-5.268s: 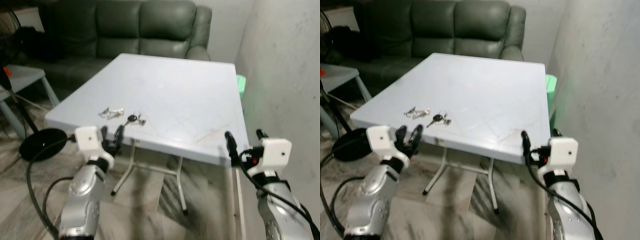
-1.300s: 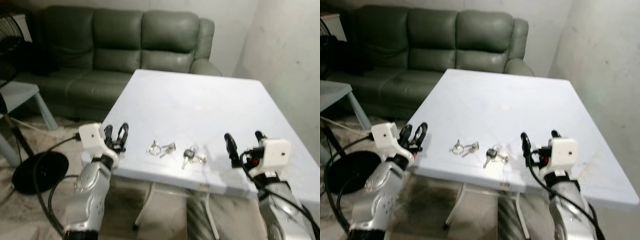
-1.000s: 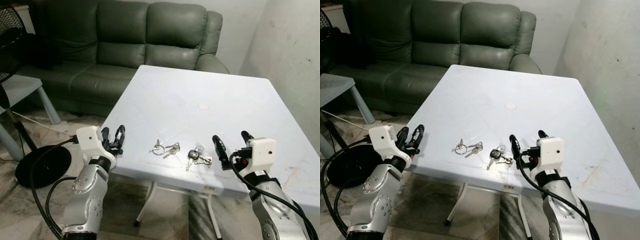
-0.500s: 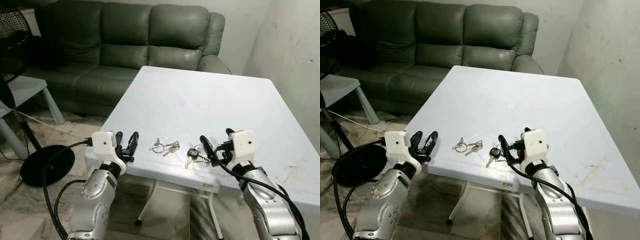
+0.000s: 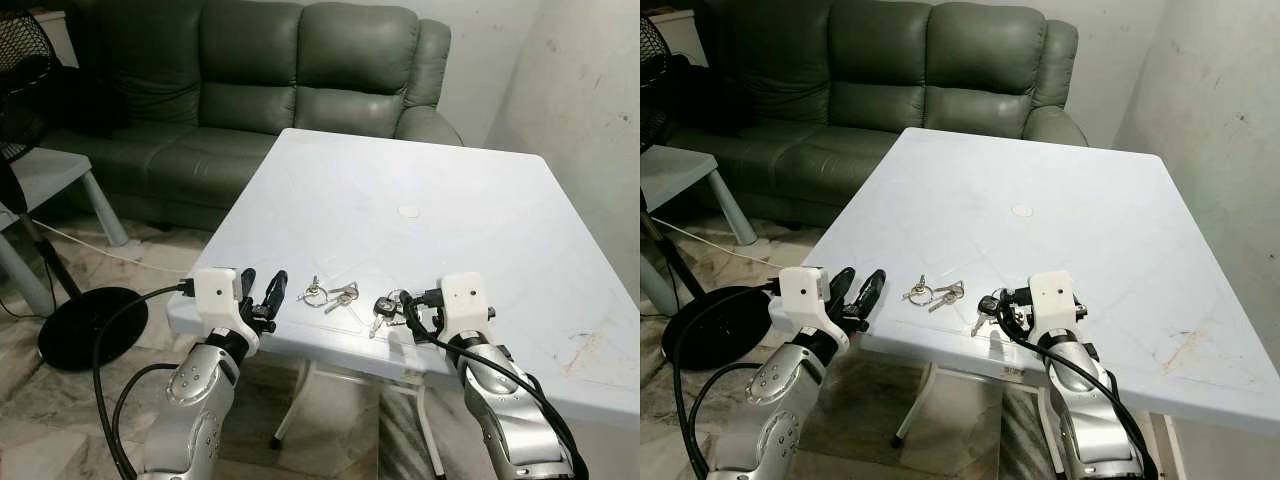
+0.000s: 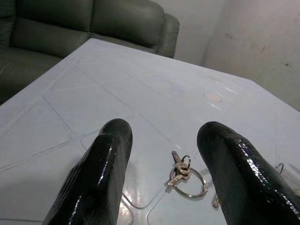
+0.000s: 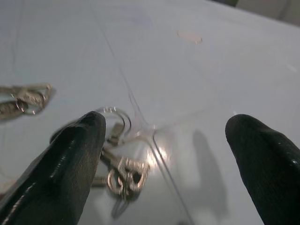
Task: Hang keys on a hook
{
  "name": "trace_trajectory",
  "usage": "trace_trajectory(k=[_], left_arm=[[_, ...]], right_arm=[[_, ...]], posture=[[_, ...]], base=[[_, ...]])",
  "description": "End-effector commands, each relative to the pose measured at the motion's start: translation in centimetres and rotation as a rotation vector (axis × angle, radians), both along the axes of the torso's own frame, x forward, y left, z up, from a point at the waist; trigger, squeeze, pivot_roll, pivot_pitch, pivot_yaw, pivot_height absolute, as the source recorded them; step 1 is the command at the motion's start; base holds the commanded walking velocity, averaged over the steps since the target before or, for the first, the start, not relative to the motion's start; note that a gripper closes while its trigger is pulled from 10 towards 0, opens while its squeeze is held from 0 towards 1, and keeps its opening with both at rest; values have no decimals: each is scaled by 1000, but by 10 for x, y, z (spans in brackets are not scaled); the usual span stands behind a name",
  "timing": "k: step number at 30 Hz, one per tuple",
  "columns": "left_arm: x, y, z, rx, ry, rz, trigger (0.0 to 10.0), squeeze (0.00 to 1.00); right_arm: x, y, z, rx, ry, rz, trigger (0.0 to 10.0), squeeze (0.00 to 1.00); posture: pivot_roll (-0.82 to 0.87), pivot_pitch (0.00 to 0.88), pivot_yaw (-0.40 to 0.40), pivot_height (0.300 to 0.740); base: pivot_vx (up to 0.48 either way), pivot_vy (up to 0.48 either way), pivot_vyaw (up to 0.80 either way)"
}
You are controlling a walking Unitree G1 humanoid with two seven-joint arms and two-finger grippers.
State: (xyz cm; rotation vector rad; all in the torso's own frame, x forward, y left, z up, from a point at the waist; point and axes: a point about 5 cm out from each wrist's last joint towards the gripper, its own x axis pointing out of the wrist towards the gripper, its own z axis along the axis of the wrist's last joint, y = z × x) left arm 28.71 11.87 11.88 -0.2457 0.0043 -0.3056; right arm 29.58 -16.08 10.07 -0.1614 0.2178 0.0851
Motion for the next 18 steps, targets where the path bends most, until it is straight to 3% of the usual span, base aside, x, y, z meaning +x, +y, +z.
trace_trajectory(k=[1, 6, 7, 8, 10, 11, 13, 14, 15, 16, 17, 18], left_arm=[[-2, 0, 2, 4, -2, -4, 10000, 0], [-2, 0, 2, 2, 0, -3, 10000, 0], [-2, -1, 3, 1, 0, -4, 10000, 0], [-2, -1, 3, 0, 0, -4, 10000, 0], [-2, -1, 3, 0, 1, -4, 10000, 0], [-1, -1, 3, 0, 1, -4, 10000, 0], [-1, -1, 3, -1, 1, -4, 10000, 0], [-1, 0, 3, 0, 0, -4, 10000, 0], [-1, 0, 4, -2, 0, -3, 10000, 0], [-1, 0, 4, -2, 0, -3, 10000, 0], [-1, 0, 4, -2, 0, -2, 10000, 0], [-1, 0, 4, -3, -1, -2, 10000, 0]], right_arm=[[-1, -3, -1, -8, 16, -25, 10000, 0], [-2, -6, -4, -13, 27, -41, 9333, 0], [-3, -8, -4, -19, 28, -40, 7608, 0], [-4, -9, -5, -24, 31, -43, 7059, 0], [-5, -9, -5, -26, 33, -44, 7255, 0], [-5, -10, -5, -30, 34, -45, 2078, 0], [-6, -10, -6, -31, 35, -45, 2078, 0], [-7, -10, -6, -30, 37, -48, 1059, 0], [-8, -10, -6, -29, 39, -48, 2314, 0], [-8, -10, -6, -29, 39, -48, 2314, 0], [-9, -10, -8, -26, 45, -48, 5020, 0], [-10, -9, -9, -17, 55, -47, 10000, 0]], posture=[[-4, 0, -49, 740], [-6, 0, -49, 740], [-6, 0, -49, 740], [-7, 0, -49, 740], [-7, 0, -49, 740], [-6, 0, -49, 740], [-6, 0, -49, 740], [-5, 0, -49, 740], [-5, 0, -49, 740], [-5, 0, -49, 740], [-4, 0, -49, 740], [-4, 0, -49, 740]], base=[[0, 0, 0], [0, 0, 0], [0, 0, 0], [0, 0, 0], [0, 0, 0], [0, 0, 0], [0, 0, 0], [0, 0, 0], [0, 0, 0], [0, 0, 0], [0, 0, 0], [0, 0, 0]])
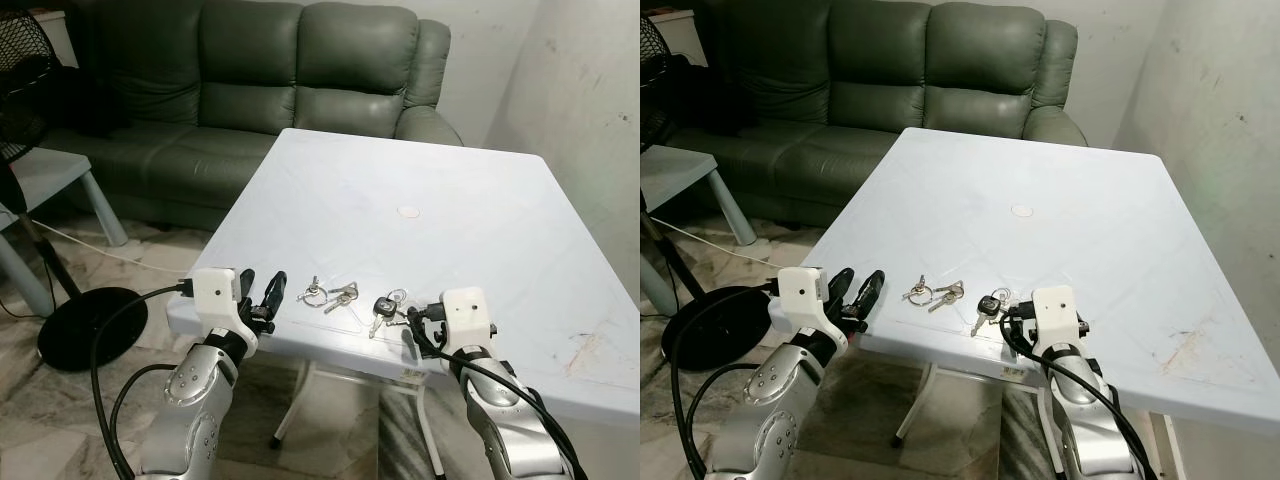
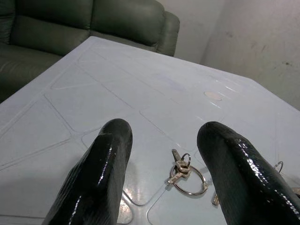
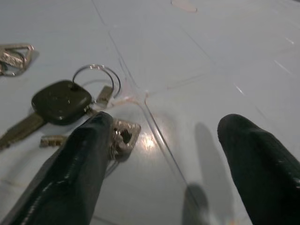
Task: Hang keys on a hook
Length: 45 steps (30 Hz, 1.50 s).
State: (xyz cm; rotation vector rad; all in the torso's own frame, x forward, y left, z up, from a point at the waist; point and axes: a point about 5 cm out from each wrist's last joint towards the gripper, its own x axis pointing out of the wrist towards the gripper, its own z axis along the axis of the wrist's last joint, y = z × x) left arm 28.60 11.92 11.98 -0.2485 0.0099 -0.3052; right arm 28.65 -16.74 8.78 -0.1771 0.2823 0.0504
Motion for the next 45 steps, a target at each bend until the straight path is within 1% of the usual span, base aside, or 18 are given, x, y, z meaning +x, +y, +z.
trace_trajectory(k=[1, 16, 20, 24, 25, 28, 29, 30, 31, 32, 33, 35, 36, 38, 39, 40, 41, 45], left_arm=[[0, 0, 3, -2, -8, -2, 10000, 0], [2, -3, 5, -2, -15, -8, 10000, 0], [2, -3, 6, -6, -17, -7, 10000, 0], [2, -3, 6, -7, -17, -6, 10000, 0], [2, -3, 6, -8, -17, -4, 10000, 0], [2, -3, 6, -9, -16, -2, 10000, 0], [1, -3, 5, -9, -16, -2, 10000, 0], [1, -3, 5, -9, -15, -1, 10000, 0], [1, -3, 5, -10, -14, -1, 10000, 0], [1, -3, 5, -10, -14, -1, 10000, 0], [1, -3, 5, -10, -14, 0, 10000, 0], [1, -3, 5, -10, -13, 0, 10000, 0], [1, -3, 5, -10, -13, 0, 10000, 0], [0, -3, 5, -10, -13, 0, 10000, 0], [0, -3, 5, -10, -13, 0, 10000, 0], [0, -3, 5, -10, -13, 0, 10000, 0], [0, -3, 5, -10, -13, 0, 10000, 0], [1, -3, 5, -9, -12, -1, 10000, 0]], right_arm=[[-1, -2, 3, 7, -2, -9, 10000, 0], [-4, 4, 0, 11, 4, 2, 10000, 0], [-5, 11, -3, 22, 17, 3, 10000, 0], [-5, 12, -4, 28, 18, -3, 10000, 0], [-4, 13, -5, 38, 21, -14, 9137, 0], [-4, 15, -6, 48, 24, -26, 9176, 0], [-4, 16, -6, 58, 25, -33, 9647, 0], [-4, 17, -7, 69, 31, -41, 8745, 0], [-4, 18, -7, 80, 31, -50, 8745, 0], [-4, 19, -7, 88, 30, -57, 8510, 0], [-3, 19, -7, 95, 30, -64, 6510, 0], [-3, 21, -8, 108, 35, -78, 4902, 0], [-3, 22, -8, 113, 29, -99, 0, 0], [-3, 22, -8, 120, 29, -106, 0, 0], [-3, 24, -9, 134, 35, -109, 4588, 0], [-3, 26, -9, 141, 41, -108, 4588, 0], [-3, 26, -10, 145, 45, -111, 10000, 0], [-3, 28, -10, 162, 48, -125, 9882, 0]], posture=[[-5, 0, -47, 740], [-4, 0, -47, 740], [2, 0, -52, 740], [4, 0, -54, 740], [9, 0, -58, 740], [10, 0, -59, 740], [12, 0, -61, 740], [12, 0, -61, 740], [14, 0, -62, 740], [14, 0, -62, 740], [14, 0, -62, 740], [14, 0, -62, 740], [14, 0, -62, 740], [14, 0, -61, 740], [14, 0, -60, 740], [14, 0, -60, 740], [14, 0, -60, 740], [13, 0, -60, 740]], base=[[0, 0, 0], [0, 0, 0], [0, 0, 0], [0, 0, 0], [0, 0, 0], [0, 0, 0], [0, 0, 0], [0, 0, 0], [0, 0, 0], [0, 0, 0], [0, 0, 0], [0, 0, 0], [0, 0, 0], [0, 0, 0], [0, 0, 0], [0, 0, 0], [0, 0, 0], [0, 0, 0]])
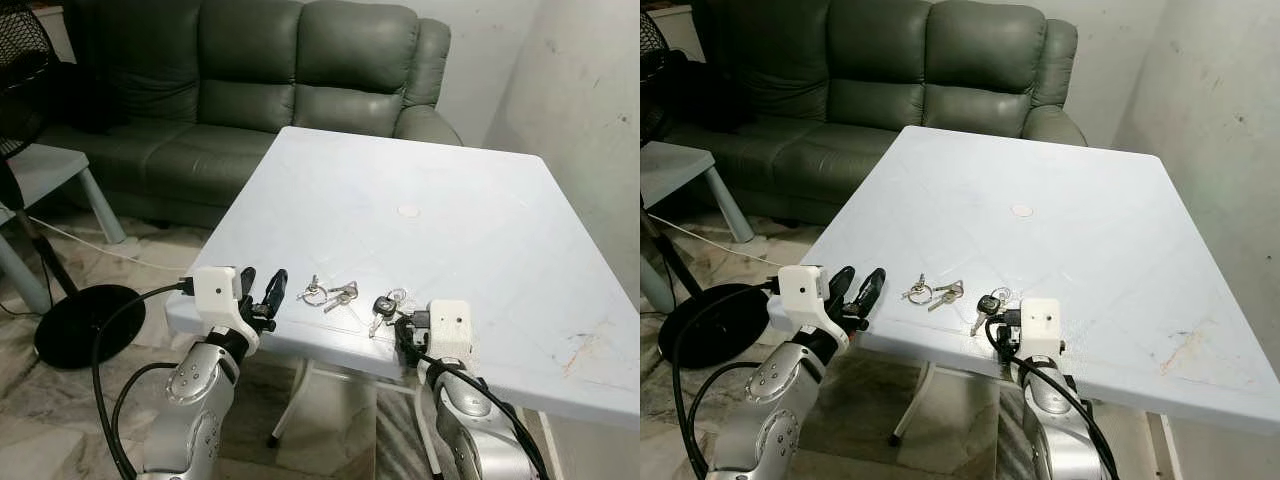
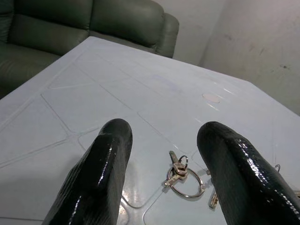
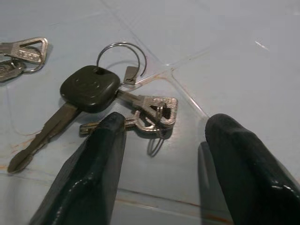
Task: Hang keys on a hook
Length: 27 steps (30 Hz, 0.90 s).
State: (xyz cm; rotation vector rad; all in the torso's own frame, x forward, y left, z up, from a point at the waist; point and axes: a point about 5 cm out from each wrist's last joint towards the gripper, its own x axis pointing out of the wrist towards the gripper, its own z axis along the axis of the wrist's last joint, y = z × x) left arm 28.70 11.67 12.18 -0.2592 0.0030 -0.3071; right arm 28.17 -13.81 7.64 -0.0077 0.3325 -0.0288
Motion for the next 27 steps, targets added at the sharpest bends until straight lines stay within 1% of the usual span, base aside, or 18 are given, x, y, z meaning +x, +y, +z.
trace_trajectory(k=[1, 2, 3, 4, 5, 6, 8, 10, 11, 12, 13, 14, 15, 17, 19, 20, 26, 27], left_arm=[[0, -1, 3, 3, -7, 0, 10000, 0], [0, -1, 3, 2, -6, 0, 10000, 0], [0, -1, 3, 3, -6, 0, 10000, 0], [0, -1, 3, 2, -6, 0, 10000, 0], [0, -1, 3, 2, -6, 1, 10000, 0], [0, -1, 3, 2, -6, 1, 10000, 0], [0, -1, 3, 2, -6, 3, 10000, 0], [0, -1, 3, 1, -6, 3, 10000, 0], [0, -1, 3, 2, -6, 3, 10000, 0], [0, -1, 3, 2, -6, 3, 10000, 0], [0, -1, 3, 2, -6, 3, 10000, 0], [0, -1, 3, 2, -6, 4, 10000, 0], [0, -1, 3, 2, -6, 5, 10000, 0], [0, -1, 3, 2, -5, 6, 10000, 0], [0, -1, 3, 1, -5, 7, 10000, 0], [0, -1, 3, 2, -5, 7, 10000, 0], [0, 0, 3, 2, -5, 7, 10000, 0], [0, 0, 3, 2, -5, 7, 10000, 0]], right_arm=[[2, -1, 1, 10, 4, -21, 9451, 0], [2, -1, 1, 10, 3, -24, 8392, 0], [2, -1, 1, 10, 0, -26, 5098, 0], [2, 0, 2, 16, -3, -29, 6941, 0], [3, 1, 2, 19, -4, -29, 10000, 0], [3, 1, 3, 19, -6, -29, 8118, 0], [4, 2, 3, 29, -7, -34, 8157, 0], [5, 2, 4, 29, -11, -36, 4549, 0], [5, 2, 4, 32, -12, -41, 4431, 0], [5, 3, 5, 33, -15, -43, 2549, 0], [6, 3, 5, 29, -21, -45, 0, 0], [6, 3, 6, 28, -21, -45, 0, 0], [6, 3, 5, 34, -18, -48, 2392, 0], [6, 3, 6, 35, -21, -48, 3647, 0], [7, 4, 6, 39, -16, -46, 8549, 0], [7, 4, 7, 39, -19, -46, 8235, 0], [8, 4, 7, 36, -24, -49, 8588, 0], [8, 4, 7, 36, -23, -49, 10000, 0]], posture=[[13, 0, -60, 740], [13, 0, -60, 740], [13, 0, -60, 740], [13, 0, -60, 740], [13, 0, -60, 740], [15, 0, -61, 740], [15, 0, -61, 740], [16, 0, -61, 740], [17, 0, -61, 740], [17, 0, -61, 740], [17, 0, -61, 740], [19, 0, -62, 740], [19, 0, -62, 740], [19, 0, -62, 740], [20, 0, -62, 740], [21, 0, -61, 740], [22, 0, -61, 740], [22, 0, -60, 740]], base=[[0, 0, 0], [0, 0, 0], [0, 0, 0], [0, 0, 0], [0, 0, 0], [0, 0, 0], [0, 0, 0], [0, 0, 0], [0, 0, 0], [0, 0, 0], [0, 0, 0], [0, 0, 0], [0, 0, 0], [0, 0, 0], [0, 0, 0], [0, 0, 0], [0, 0, 0], [0, 0, 0]])
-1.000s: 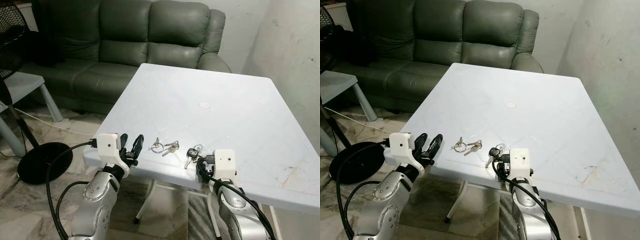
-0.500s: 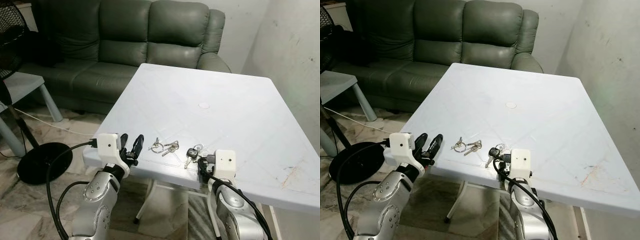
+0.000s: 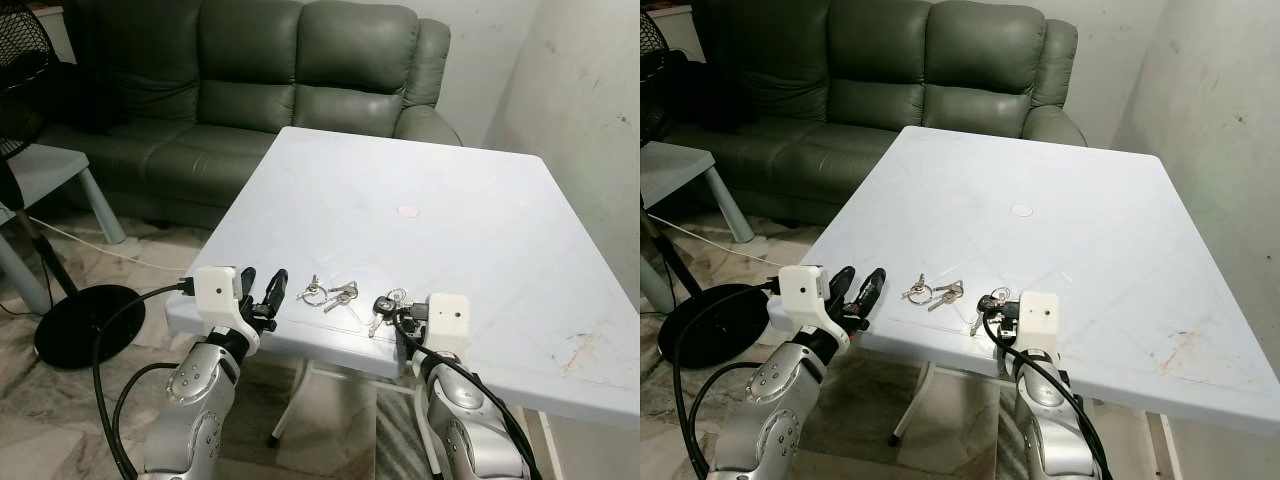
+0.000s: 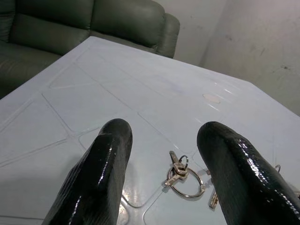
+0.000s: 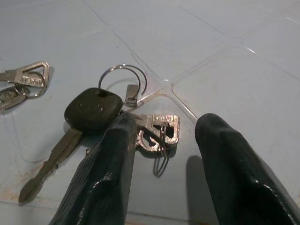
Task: Hang keys on a hook
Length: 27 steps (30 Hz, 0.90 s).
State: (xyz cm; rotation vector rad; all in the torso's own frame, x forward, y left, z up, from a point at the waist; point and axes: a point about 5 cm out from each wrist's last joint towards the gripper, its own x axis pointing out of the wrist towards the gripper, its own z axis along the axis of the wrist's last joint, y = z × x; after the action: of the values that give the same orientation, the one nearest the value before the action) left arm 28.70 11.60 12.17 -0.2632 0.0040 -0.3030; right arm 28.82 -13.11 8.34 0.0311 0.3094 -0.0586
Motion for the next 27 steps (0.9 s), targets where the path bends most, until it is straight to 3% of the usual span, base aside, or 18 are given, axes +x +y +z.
trace_trajectory(k=[1, 21, 22, 23, 26, 27], left_arm=[[0, 0, 4, 6, -8, 3, 10000, 0], [0, 0, 5, -2, -6, 6, 10000, 0], [0, 0, 5, -2, -6, 6, 10000, 0], [0, 0, 5, -3, -7, 6, 10000, 0], [0, -1, 5, -4, -7, 7, 10000, 0], [0, -1, 5, -4, -7, 6, 10000, 0]], right_arm=[[1, -3, 0, 3, 2, -15, 10000, 0], [0, 1, -5, 1, 33, 14, 9922, 0], [0, 2, -4, -1, 31, 16, 8588, 0], [0, 2, -4, -3, 29, 17, 4863, 0], [0, 2, -4, -3, 28, 12, 4039, 0], [0, 2, -4, -3, 28, 11, 2549, 0]], posture=[[22, 0, -60, 740], [27, 0, -64, 740], [27, 0, -63, 740], [27, 0, -63, 740], [28, 0, -64, 740], [28, 0, -64, 740]], base=[[0, 0, 0], [0, 0, 0], [0, 0, 0], [0, 0, 0], [0, 0, 0], [0, 0, 0]])
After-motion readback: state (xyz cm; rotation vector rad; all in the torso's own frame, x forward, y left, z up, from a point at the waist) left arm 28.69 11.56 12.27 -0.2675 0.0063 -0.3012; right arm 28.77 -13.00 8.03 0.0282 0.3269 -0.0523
